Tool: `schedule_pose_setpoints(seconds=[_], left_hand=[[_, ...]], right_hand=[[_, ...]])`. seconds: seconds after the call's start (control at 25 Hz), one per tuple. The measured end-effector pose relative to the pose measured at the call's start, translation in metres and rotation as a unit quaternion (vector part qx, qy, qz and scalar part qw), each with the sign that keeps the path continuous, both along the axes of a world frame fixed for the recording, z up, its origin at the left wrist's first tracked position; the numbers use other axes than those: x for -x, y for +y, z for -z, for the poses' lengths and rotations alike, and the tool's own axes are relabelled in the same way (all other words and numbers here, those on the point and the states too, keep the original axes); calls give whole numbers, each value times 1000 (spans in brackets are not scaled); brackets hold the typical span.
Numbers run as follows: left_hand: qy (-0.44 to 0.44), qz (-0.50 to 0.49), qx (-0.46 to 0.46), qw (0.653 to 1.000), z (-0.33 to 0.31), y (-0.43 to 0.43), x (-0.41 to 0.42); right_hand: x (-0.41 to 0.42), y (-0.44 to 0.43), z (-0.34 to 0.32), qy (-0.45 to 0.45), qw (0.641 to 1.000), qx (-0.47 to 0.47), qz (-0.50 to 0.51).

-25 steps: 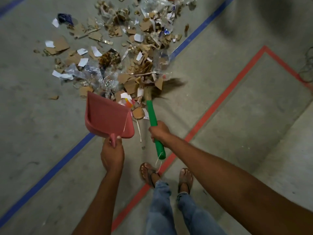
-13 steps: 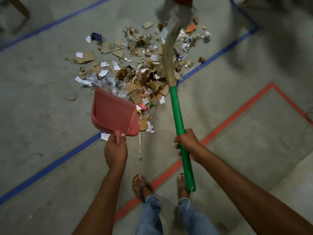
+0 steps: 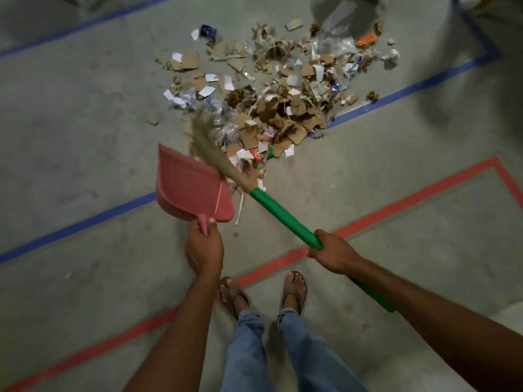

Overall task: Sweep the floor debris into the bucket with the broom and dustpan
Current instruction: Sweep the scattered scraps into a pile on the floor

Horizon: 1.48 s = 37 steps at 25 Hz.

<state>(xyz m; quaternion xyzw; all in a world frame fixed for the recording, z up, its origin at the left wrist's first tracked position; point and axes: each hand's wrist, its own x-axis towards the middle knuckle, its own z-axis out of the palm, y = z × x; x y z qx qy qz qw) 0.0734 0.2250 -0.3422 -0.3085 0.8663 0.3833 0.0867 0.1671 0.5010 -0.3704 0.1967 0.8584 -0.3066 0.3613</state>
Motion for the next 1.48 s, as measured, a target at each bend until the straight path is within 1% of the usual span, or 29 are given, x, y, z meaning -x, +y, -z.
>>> schedule_pose_setpoints(seconds=[0.12, 0.24, 0.32, 0.4, 0.48, 0.6, 0.72, 0.8, 0.92, 1.0, 1.12, 1.2, 1.28, 1.36, 1.48], left_hand=[[-66, -7, 46, 997, 11, -29, -32], [-129, -37, 65, 989, 25, -66, -65], [-157, -61, 76, 983, 35, -89, -83], [-176, -86, 73, 978, 43, -109, -99], [-190, -99, 65, 975, 46, -127, -107], [-175, -104, 40, 978, 49, -147, -106], [-145, -96, 27, 984, 50, -153, -89], [-132, -81, 18, 988, 47, -147, -75], [-117, -59, 14, 991, 41, -138, -52], [-107, -55, 11, 993, 37, -134, -41], [-106, -53, 23, 993, 36, -135, -34], [-106, -50, 20, 993, 39, -137, -35], [-105, -48, 10, 993, 45, -136, -38], [-108, -45, 4, 993, 51, -131, -42], [-102, -39, -4, 994, 58, -118, -42]], right_hand=[[-21, -26, 30, -13, 994, -1, -108], [-31, -53, 56, -6, 986, -14, -164], [-30, -73, 74, -20, 978, -29, -206], [-24, -87, 94, -42, 972, -55, -223], [-12, -93, 111, -69, 977, -73, -189], [5, -96, 123, -71, 992, -85, -54], [12, -104, 107, -14, 991, -108, 81], [2, -108, 85, 36, 986, -105, 127], [-26, -110, 52, 73, 986, -93, 121], [-48, -111, 40, 63, 990, -88, 91], [-81, -114, 42, 12, 996, -90, 4], [-98, -113, 58, -34, 992, -103, -60], [-100, -101, 81, -80, 985, -123, -89], [-82, -83, 100, -104, 982, -146, -58], [-27, -59, 117, -69, 980, -181, 33]])
